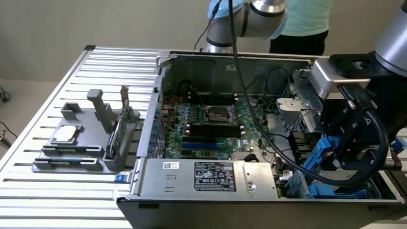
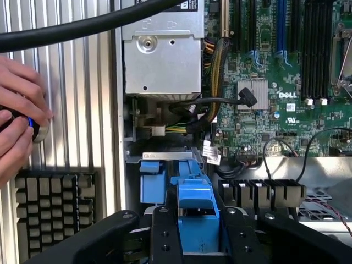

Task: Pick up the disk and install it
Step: 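Insert the disk into the insertion slot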

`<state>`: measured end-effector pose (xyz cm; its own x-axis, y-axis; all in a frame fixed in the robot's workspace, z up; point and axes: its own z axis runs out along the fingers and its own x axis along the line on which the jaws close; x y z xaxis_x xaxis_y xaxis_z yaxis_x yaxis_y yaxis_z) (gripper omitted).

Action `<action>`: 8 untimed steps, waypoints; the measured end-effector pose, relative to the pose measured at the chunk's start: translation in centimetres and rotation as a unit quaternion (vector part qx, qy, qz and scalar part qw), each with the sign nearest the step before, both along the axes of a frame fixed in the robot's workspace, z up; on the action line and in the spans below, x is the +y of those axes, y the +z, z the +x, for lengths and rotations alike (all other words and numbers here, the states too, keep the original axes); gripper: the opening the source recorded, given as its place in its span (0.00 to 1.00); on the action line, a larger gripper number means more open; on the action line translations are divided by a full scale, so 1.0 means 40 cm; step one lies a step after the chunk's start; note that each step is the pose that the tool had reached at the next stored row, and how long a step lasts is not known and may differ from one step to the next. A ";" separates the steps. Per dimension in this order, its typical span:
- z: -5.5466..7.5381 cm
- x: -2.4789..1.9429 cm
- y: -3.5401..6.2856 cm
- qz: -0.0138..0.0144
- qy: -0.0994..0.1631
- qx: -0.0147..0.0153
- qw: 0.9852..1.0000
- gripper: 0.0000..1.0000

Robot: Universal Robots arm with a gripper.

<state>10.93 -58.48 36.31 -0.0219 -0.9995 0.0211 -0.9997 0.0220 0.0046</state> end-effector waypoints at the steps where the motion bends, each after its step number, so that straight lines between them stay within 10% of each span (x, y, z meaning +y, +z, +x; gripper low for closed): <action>1: 0.000 0.000 -0.003 0.000 0.000 0.000 1.000 0.32; 8: 0.002 0.000 -0.030 0.000 0.000 0.000 1.000 0.32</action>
